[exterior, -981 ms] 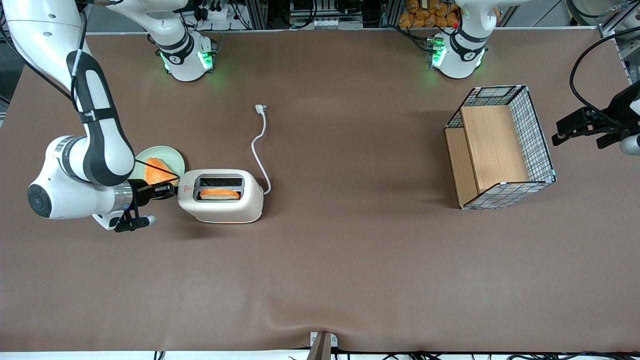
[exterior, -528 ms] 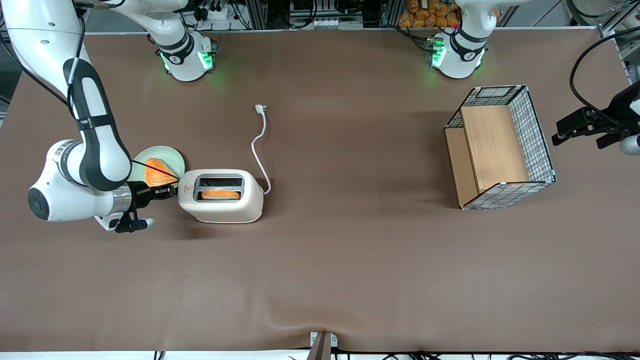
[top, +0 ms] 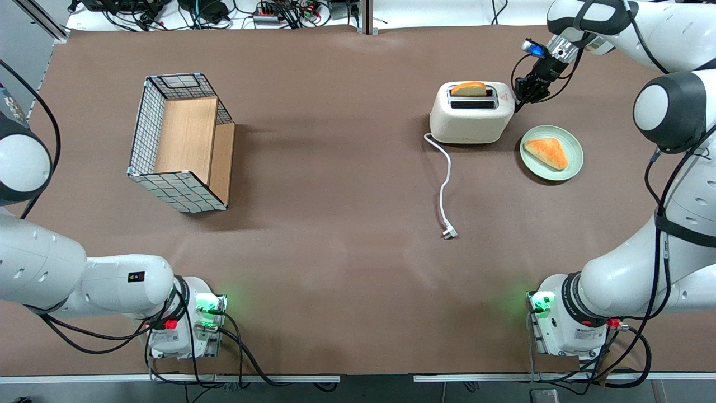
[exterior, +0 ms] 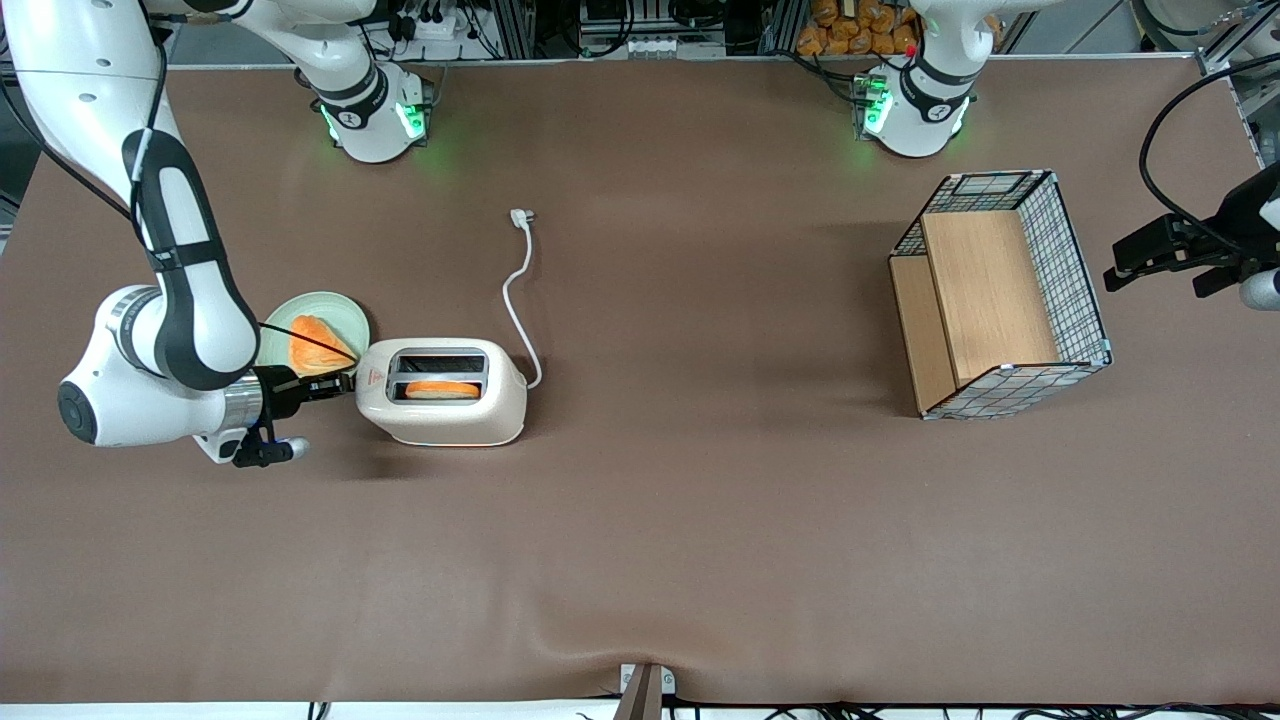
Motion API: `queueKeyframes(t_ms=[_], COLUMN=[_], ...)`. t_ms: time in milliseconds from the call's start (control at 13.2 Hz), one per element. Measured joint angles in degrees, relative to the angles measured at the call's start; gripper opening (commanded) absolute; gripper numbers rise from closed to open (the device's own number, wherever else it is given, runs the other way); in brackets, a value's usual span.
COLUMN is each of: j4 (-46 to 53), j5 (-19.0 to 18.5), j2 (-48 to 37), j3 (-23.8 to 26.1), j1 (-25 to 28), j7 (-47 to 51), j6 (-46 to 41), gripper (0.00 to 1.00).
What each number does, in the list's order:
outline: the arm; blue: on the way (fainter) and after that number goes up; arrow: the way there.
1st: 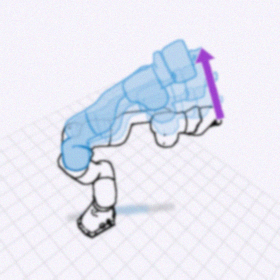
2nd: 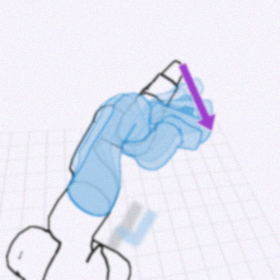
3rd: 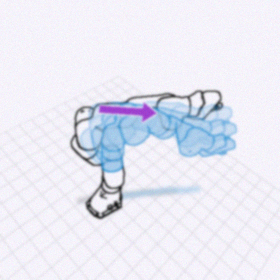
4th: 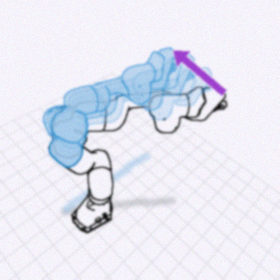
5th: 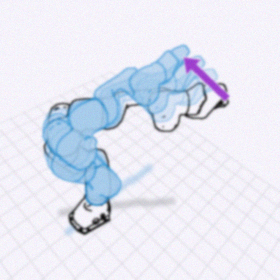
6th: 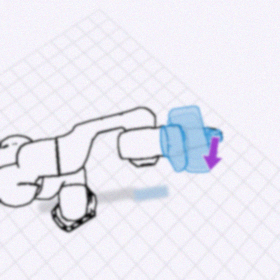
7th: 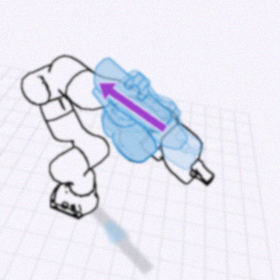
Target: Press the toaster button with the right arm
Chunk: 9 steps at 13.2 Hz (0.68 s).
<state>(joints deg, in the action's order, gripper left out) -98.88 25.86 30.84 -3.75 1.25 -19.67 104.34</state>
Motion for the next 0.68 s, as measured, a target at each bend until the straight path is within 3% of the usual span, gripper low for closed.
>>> queueKeyframes(t_ms=[679], j4=[0.49], j5=[0.37], j2=[1.55], j3=[0.00], j1=[-0.24], j7=[0.00], j6=[0.36], gripper=[0.00])
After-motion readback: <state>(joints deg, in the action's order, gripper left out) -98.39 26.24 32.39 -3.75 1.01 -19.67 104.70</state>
